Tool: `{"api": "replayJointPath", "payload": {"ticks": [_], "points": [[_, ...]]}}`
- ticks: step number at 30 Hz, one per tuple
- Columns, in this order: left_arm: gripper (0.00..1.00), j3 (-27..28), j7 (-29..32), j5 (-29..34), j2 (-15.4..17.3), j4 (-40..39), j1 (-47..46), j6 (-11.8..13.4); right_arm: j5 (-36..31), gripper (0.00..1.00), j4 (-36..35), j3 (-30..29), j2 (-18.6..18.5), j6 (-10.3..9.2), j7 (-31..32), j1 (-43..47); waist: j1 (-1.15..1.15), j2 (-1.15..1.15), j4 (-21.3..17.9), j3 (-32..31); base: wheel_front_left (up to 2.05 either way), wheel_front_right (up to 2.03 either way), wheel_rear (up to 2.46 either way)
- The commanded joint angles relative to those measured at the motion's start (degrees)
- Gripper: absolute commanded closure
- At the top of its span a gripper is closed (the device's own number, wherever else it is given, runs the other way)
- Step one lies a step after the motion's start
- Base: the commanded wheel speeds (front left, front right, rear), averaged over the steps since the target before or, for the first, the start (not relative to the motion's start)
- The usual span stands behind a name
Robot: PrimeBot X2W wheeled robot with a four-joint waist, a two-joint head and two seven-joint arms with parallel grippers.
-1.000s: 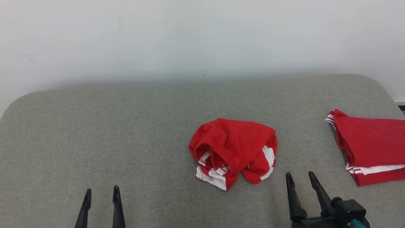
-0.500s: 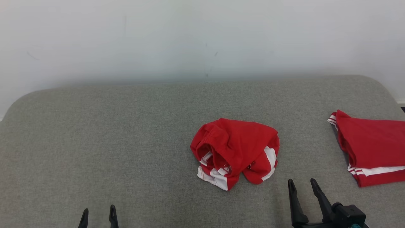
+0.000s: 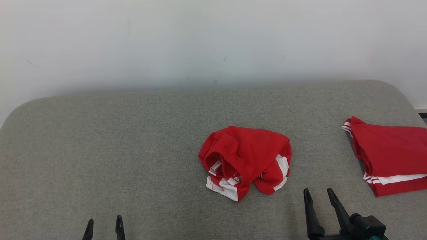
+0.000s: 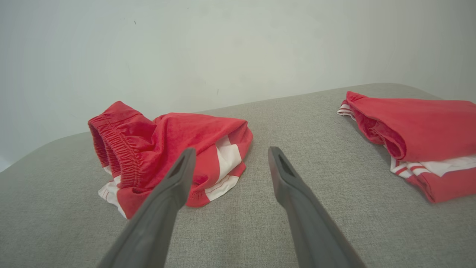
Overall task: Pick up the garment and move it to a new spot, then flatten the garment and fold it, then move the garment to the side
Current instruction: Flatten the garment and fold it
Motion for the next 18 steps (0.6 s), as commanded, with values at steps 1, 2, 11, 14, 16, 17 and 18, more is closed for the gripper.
{"api": "replayJointPath", "payload": {"ticks": [1, 2, 11, 14, 16, 17, 18], "points": [[0.00, -0.1, -0.1, 0.4, -0.1, -0.2, 0.2, 0.1, 0.3, 0.00, -0.2, 0.1, 0.2, -0.14, -0.2, 0.1, 0.00, 0.00, 0.0, 0.0, 0.00, 0.00, 0.00], [0.00, -0.1, -0.1, 0.5, -0.1, -0.2, 0.1, 0.0, 0.4, 0.00, -0.3, 0.1, 0.2, -0.14, -0.2, 0.2, 0.00, 0.00, 0.0, 0.0, 0.00, 0.00, 0.00], [0.00, -2.5, -0.1, -3.1, -0.1, 0.4, -2.2, -2.3, 0.6, 0.00, -0.8, 0.2, 0.2, -0.14, -0.3, 0.6, 0.00, 0.00, 0.1, -0.1, 0.00, 0.00, 0.00], [0.00, -5.8, -0.1, -2.9, -0.1, 2.7, -4.3, -4.0, 0.7, 0.00, -0.9, 0.5, 0.2, -0.14, -0.3, 0.5, 0.00, 0.00, -0.3, -0.1, 0.00, 0.00, 0.00], [0.00, -9.3, 0.0, -1.6, 0.2, 5.8, -6.2, -5.2, 0.8, 0.00, -0.9, 0.7, 0.2, -0.14, -0.3, 0.3, 0.00, 0.00, -0.8, 0.0, 0.00, 0.00, 0.00], [0.00, -10.8, 0.5, -1.6, 0.3, 7.2, -7.6, -5.6, 0.9, 0.00, -0.9, 0.9, 0.2, -0.14, -0.3, 0.2, 0.00, 0.00, -1.1, 0.1, 0.00, 0.00, 0.00], [0.00, -12.5, 0.9, -1.2, 0.6, 8.4, -9.1, -6.0, 0.9, 0.00, -1.0, 0.9, 0.2, -0.14, -0.3, 0.1, 0.00, 0.00, -1.5, 0.2, 0.00, 0.00, 0.00]]}}
